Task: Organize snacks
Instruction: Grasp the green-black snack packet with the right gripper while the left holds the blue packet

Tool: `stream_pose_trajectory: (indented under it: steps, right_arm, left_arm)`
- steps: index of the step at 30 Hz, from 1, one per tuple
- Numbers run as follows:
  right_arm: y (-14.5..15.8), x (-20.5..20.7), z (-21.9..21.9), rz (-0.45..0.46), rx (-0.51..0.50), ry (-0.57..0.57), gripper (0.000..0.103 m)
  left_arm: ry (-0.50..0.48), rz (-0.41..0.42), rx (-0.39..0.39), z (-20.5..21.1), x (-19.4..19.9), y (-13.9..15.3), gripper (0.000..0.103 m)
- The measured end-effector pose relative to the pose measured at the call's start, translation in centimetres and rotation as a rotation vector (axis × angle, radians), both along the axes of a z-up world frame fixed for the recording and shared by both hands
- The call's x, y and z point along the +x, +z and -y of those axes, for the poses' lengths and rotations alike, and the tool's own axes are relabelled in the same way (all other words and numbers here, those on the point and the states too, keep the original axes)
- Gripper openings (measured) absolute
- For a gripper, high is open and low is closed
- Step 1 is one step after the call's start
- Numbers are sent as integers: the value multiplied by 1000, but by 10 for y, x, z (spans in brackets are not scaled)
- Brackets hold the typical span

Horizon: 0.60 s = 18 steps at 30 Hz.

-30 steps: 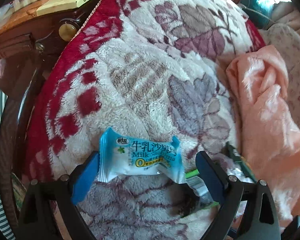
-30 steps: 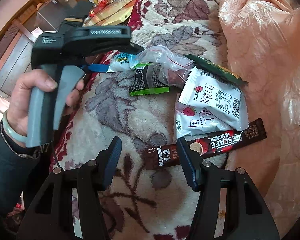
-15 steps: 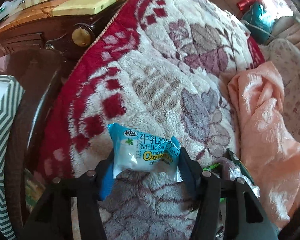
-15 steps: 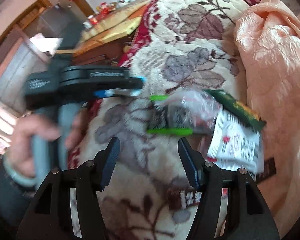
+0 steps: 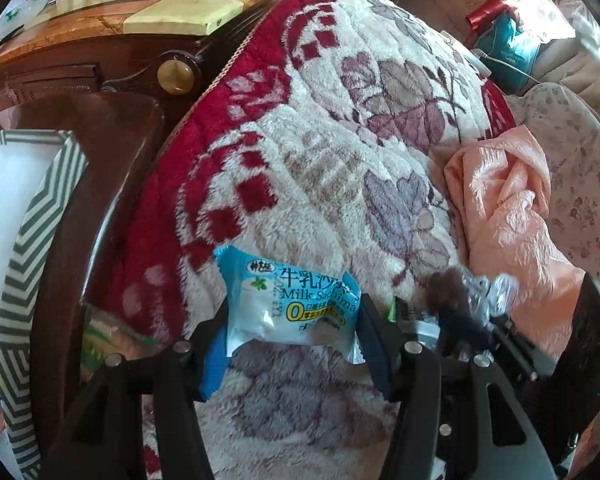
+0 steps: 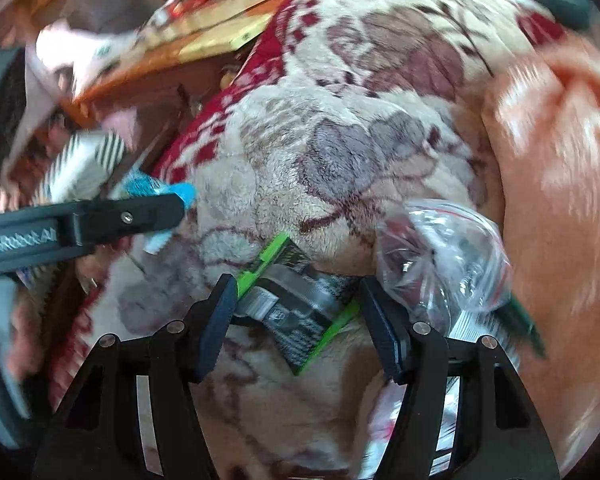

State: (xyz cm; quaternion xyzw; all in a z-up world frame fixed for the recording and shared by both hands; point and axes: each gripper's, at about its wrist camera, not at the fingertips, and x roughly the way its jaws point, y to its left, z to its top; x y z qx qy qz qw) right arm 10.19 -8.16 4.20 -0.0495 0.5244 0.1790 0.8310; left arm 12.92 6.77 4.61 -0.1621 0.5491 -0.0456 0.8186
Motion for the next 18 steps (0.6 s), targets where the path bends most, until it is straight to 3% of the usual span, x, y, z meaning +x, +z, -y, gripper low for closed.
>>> stream_pose_trajectory:
  steps: [4, 9, 13, 15, 16, 18]
  right_arm:
    - [7, 0, 3, -8, -26, 105, 63]
    - [1, 3, 19, -84, 136, -11, 66]
    - [-10, 6, 12, -101, 160, -115, 69]
    - [-15, 5, 3, -87, 127, -95, 70]
    - [-17, 3, 0, -67, 95, -75, 66]
    - [-15, -2, 4, -40, 61, -65, 46]
  left_arm:
    - [25, 1, -13, -9, -3, 0, 60]
    - [24, 3, -22, -6, -5, 0, 60]
    - [11, 5, -16, -2, -9, 1, 60]
    - [12, 6, -12, -3, -11, 1, 60]
    - [13, 5, -11, -4, -12, 2, 60]
    - [15, 8, -11, -6, -16, 3, 60]
